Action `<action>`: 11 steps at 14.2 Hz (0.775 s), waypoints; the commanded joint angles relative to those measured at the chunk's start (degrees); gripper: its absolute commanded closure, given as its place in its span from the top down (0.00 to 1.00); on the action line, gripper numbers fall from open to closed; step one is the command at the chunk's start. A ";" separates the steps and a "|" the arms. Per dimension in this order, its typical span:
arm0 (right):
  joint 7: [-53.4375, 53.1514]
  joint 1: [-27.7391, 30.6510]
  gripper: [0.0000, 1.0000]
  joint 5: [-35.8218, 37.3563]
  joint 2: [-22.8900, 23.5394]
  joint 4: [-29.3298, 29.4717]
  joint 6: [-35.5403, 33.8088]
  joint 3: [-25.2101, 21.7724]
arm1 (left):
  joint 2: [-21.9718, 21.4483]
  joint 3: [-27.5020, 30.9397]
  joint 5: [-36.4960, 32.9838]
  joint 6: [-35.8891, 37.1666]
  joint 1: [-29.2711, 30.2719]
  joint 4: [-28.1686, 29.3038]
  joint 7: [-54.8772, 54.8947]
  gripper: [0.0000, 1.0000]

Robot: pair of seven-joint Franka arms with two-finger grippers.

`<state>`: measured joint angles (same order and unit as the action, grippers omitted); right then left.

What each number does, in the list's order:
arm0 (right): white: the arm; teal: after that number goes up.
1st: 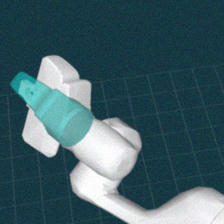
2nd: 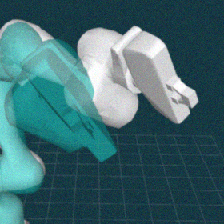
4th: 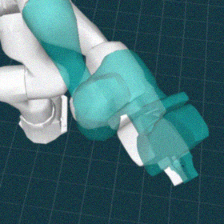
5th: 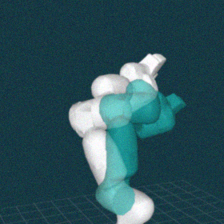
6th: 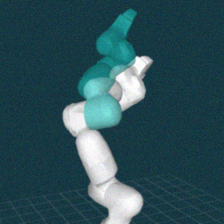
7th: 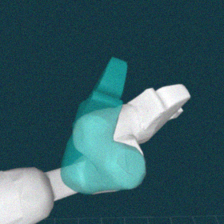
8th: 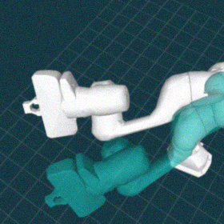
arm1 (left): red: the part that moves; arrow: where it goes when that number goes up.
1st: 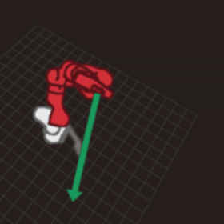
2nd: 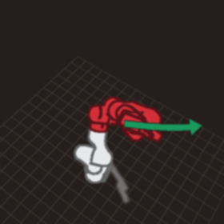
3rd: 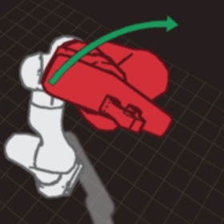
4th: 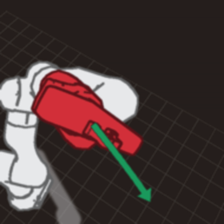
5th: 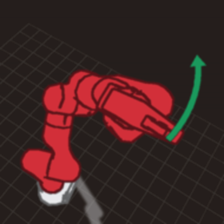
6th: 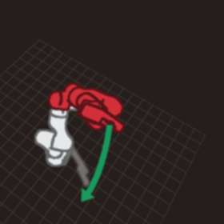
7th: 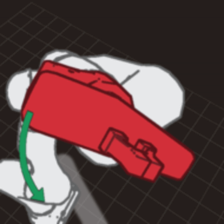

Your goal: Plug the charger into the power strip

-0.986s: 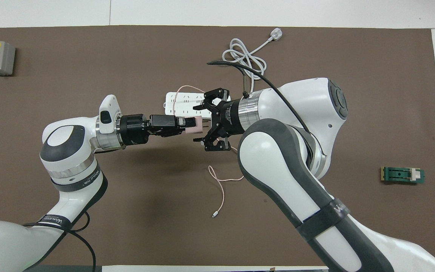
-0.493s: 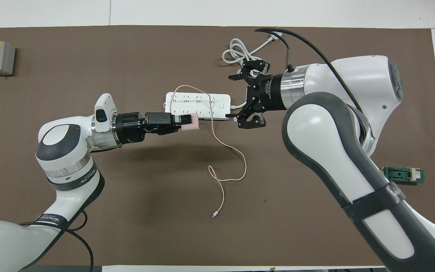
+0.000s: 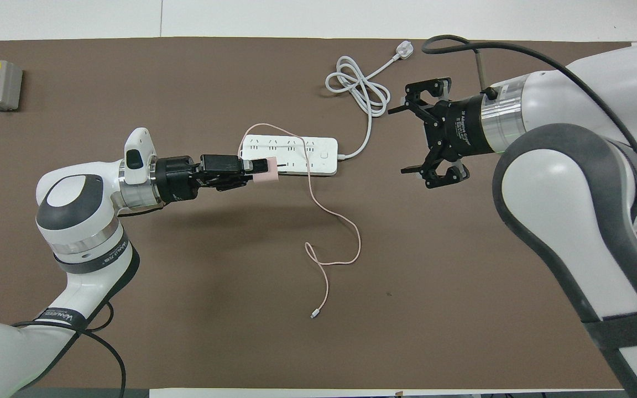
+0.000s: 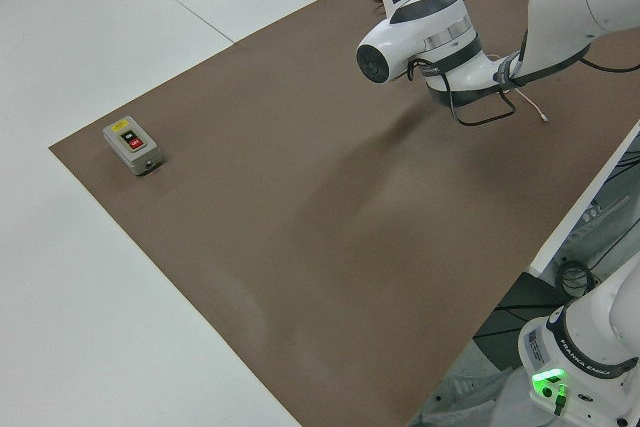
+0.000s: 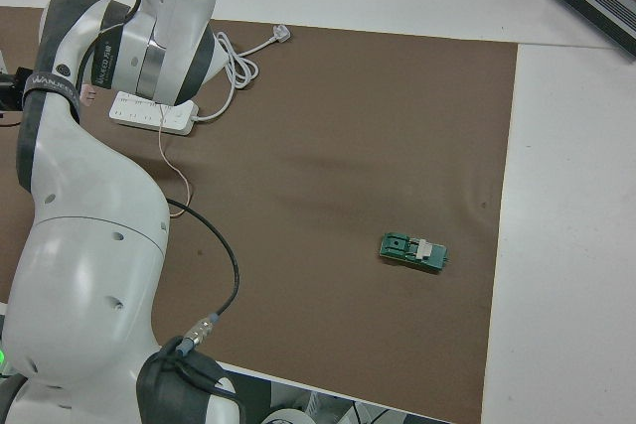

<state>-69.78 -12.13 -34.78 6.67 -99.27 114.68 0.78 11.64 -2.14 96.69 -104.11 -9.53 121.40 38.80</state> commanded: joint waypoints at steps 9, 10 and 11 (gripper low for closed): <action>58.30 6.68 1.00 29.39 -8.95 -0.40 -19.13 0.45 | -5.84 -0.14 -16.87 -8.65 3.98 -0.29 -19.88 0.00; 62.79 7.55 1.00 31.59 -9.22 -0.40 -19.58 0.54 | -6.10 -0.06 -17.93 -8.74 4.34 -0.29 -22.25 0.00; 66.92 9.38 1.00 32.66 -9.31 -0.14 -19.84 1.15 | -6.72 -0.06 -19.24 -8.92 4.78 -0.37 -23.84 0.00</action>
<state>-11.01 -5.79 -4.94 -1.65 -99.10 95.74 0.75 6.81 -1.87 80.34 -111.85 -5.79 120.87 19.36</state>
